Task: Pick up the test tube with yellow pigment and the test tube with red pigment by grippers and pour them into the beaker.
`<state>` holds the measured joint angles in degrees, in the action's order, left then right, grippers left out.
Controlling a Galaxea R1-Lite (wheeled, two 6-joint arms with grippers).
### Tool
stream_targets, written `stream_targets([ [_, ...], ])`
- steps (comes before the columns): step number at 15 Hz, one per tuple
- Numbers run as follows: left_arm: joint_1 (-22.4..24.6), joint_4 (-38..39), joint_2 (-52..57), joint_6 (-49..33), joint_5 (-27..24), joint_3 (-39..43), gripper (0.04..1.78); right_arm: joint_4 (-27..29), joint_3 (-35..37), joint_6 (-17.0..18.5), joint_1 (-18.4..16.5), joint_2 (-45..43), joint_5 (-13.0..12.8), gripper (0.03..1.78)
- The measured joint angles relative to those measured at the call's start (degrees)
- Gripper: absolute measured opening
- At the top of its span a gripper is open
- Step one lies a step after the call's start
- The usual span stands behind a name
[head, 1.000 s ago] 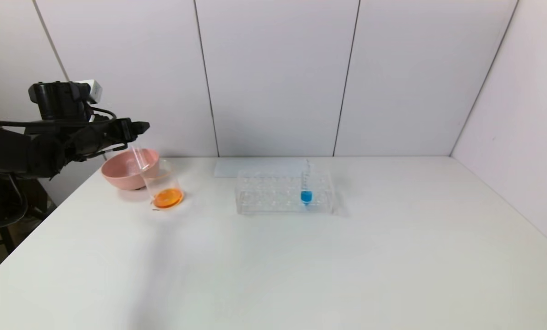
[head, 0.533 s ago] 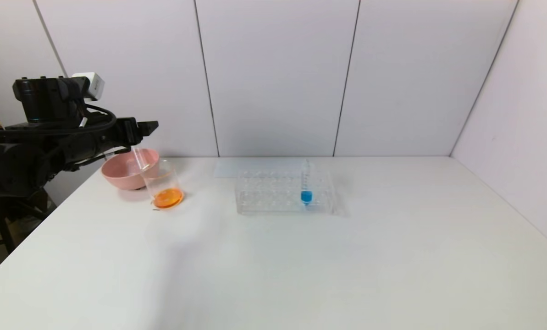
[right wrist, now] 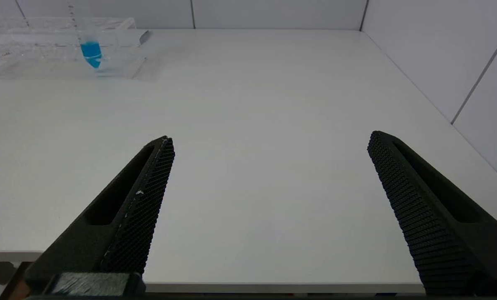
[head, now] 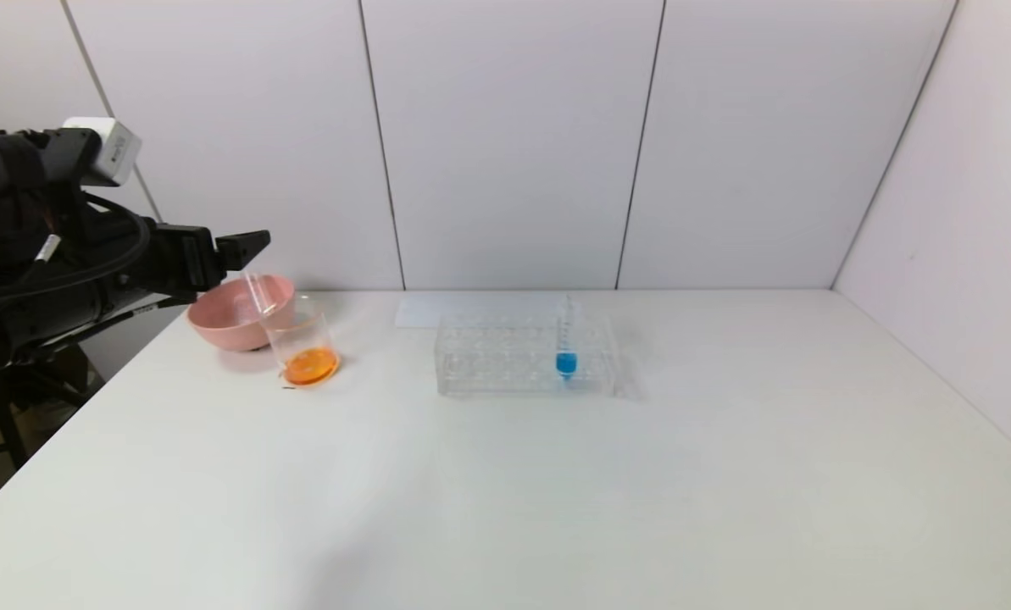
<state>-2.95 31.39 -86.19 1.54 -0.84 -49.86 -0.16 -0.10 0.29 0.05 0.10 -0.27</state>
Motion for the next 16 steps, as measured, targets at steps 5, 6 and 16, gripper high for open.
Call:
stream_targets([
  [5, -0.68, -8.0, 13.86, 1.6, 0.11, 4.46, 1.76, 0.0, 0.0, 0.0, 0.0, 0.0, 0.02, 1.7],
  [6, -0.71, -10.36, 16.53, 2.26, 0.13, 4.85, 1.76, 0.0, 0.0, -0.02, 0.0, 0.0, 0.0, 1.7],
  [16, -0.73, -33.17, 44.61, 3.36, 0.11, 7.53, 1.76, 0.0, 0.0, -0.02, 0.0, 0.0, 0.02, 1.7],
])
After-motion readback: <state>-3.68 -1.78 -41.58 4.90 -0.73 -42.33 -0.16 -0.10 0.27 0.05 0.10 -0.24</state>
